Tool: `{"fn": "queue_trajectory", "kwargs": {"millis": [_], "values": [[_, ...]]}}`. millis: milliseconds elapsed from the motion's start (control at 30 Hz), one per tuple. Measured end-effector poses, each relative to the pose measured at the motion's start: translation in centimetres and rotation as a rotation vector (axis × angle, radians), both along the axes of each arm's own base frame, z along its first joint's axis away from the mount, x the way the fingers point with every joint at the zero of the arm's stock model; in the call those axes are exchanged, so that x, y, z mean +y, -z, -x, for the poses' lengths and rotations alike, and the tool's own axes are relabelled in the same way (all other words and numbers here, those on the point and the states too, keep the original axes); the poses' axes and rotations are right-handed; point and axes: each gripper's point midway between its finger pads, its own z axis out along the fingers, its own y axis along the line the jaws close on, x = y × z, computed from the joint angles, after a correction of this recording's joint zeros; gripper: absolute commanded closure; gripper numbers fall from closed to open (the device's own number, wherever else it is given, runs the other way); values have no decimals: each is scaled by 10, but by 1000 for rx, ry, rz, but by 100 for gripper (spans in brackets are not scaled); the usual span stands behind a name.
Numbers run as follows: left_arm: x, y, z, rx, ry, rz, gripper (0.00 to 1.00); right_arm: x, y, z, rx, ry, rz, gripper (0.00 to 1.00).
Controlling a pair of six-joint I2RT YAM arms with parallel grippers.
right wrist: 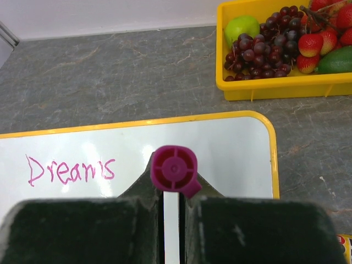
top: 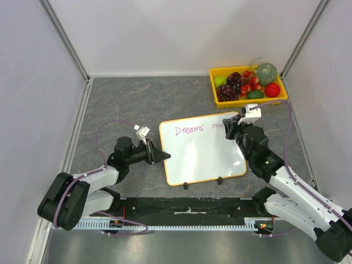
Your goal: Write a sentence on the whiteboard
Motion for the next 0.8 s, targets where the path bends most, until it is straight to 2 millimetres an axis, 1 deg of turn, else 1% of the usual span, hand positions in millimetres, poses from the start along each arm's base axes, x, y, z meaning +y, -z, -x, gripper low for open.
{"fn": "queue_trajectory", "kwargs": {"millis": [267,800], "values": [[0,0,0,0,0,0,98,-3,6,6,12,-2,-1,100],[0,0,0,0,0,0,98,-9,7,6,16,27,4,100]]}}
